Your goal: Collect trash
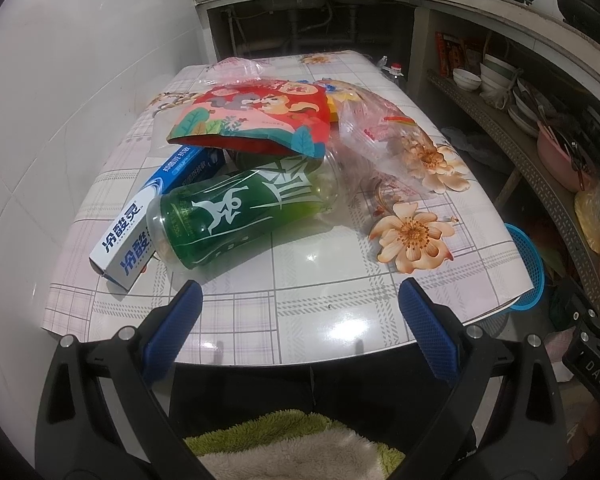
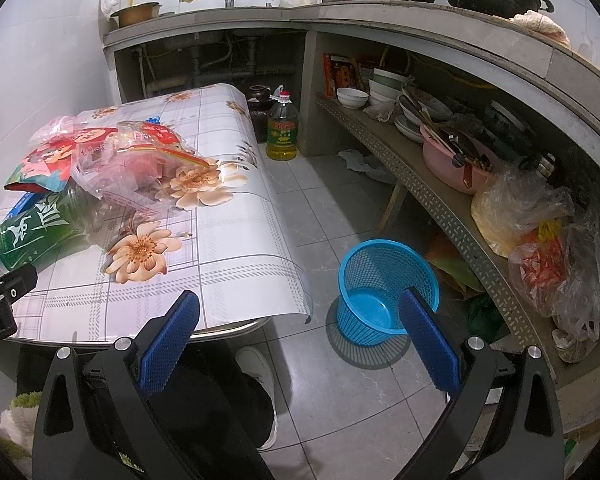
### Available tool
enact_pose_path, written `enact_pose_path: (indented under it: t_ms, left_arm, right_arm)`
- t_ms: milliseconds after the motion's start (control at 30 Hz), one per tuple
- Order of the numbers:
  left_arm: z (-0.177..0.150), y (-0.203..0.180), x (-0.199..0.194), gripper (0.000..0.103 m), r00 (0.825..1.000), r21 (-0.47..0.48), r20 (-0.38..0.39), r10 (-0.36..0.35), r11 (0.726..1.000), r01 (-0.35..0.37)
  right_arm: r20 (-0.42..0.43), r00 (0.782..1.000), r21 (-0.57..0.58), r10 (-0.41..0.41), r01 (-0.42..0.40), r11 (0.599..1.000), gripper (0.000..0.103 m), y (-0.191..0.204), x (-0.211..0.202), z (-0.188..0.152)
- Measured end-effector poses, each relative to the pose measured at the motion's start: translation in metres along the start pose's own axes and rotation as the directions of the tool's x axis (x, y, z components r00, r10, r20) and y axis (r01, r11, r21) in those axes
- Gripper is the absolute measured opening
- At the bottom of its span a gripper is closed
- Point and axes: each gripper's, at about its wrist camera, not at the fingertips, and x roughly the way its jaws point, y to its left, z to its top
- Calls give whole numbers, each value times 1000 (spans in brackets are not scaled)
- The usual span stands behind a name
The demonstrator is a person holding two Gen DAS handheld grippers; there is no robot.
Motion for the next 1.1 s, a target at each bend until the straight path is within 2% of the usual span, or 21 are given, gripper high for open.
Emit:
enact_pose_path:
  t_ms: [800,1100]
  left_arm:
    - [-3,0,3,94,1000,4,-9,-1,1000,1]
    - [1,16,5,94,1000,-18,13,-2,1000,2]
  right_arm:
    - [-8,1000,5,-2,2,1000,97,-3,2,-2]
    - [-12,1000,-4,26,-26,1000,97,5,8,7]
